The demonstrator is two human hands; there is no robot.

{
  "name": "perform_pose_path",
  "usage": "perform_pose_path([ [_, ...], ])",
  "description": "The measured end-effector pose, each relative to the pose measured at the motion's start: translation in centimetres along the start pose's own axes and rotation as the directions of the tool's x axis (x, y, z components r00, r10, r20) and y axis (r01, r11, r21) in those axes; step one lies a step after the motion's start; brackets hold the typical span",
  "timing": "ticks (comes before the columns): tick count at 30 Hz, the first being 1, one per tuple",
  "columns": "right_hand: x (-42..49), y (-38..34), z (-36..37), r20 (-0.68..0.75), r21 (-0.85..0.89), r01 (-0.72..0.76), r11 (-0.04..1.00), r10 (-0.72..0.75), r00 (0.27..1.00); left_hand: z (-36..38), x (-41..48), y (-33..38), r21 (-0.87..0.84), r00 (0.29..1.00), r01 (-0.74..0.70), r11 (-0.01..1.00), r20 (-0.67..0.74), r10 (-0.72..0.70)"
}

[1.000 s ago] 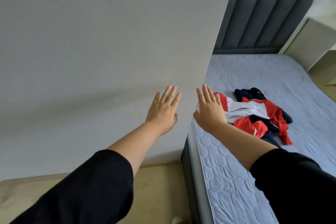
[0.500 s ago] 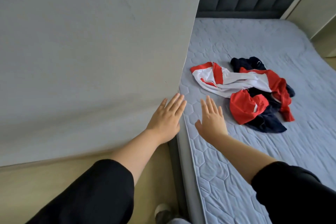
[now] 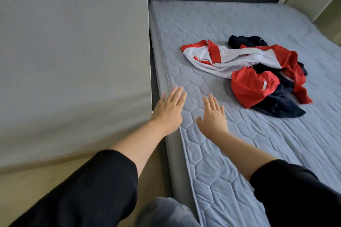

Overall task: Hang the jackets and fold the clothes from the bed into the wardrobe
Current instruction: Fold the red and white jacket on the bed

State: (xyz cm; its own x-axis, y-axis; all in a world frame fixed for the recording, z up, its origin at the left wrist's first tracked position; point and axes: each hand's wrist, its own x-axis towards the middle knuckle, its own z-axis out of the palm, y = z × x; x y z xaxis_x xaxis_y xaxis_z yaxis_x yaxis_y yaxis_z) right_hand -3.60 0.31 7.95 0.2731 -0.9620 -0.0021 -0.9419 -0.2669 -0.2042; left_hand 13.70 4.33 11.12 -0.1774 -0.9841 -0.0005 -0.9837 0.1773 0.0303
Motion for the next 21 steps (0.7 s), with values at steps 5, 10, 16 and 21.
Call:
perform_pose_path([
  [5,-0.3,6.1,2.2,0.016,0.039,-0.084,0.996,0.083,0.996,4.0,3.5,3.7,-0.053,0.996,0.083,0.995,0.041,-0.081],
  [10,0.0,11.7,2.7,0.045,0.02,-0.121,0.992,0.12,0.992,7.8,6.5,9.1,-0.29,0.959,0.259,0.921,0.192,-0.209],
  [16,2.1,16.2,2.5,0.09,-0.074,-0.174,0.982,0.18,0.98,11.5,7.5,10.7,-0.324,0.857,0.448,0.833,0.42,-0.298],
  [21,7.2,18.0,0.6,-0.073,-0.085,-0.221,0.972,0.215,0.974,12.4,9.1,10.7,-0.227,0.799,0.461,0.858,0.526,-0.29],
])
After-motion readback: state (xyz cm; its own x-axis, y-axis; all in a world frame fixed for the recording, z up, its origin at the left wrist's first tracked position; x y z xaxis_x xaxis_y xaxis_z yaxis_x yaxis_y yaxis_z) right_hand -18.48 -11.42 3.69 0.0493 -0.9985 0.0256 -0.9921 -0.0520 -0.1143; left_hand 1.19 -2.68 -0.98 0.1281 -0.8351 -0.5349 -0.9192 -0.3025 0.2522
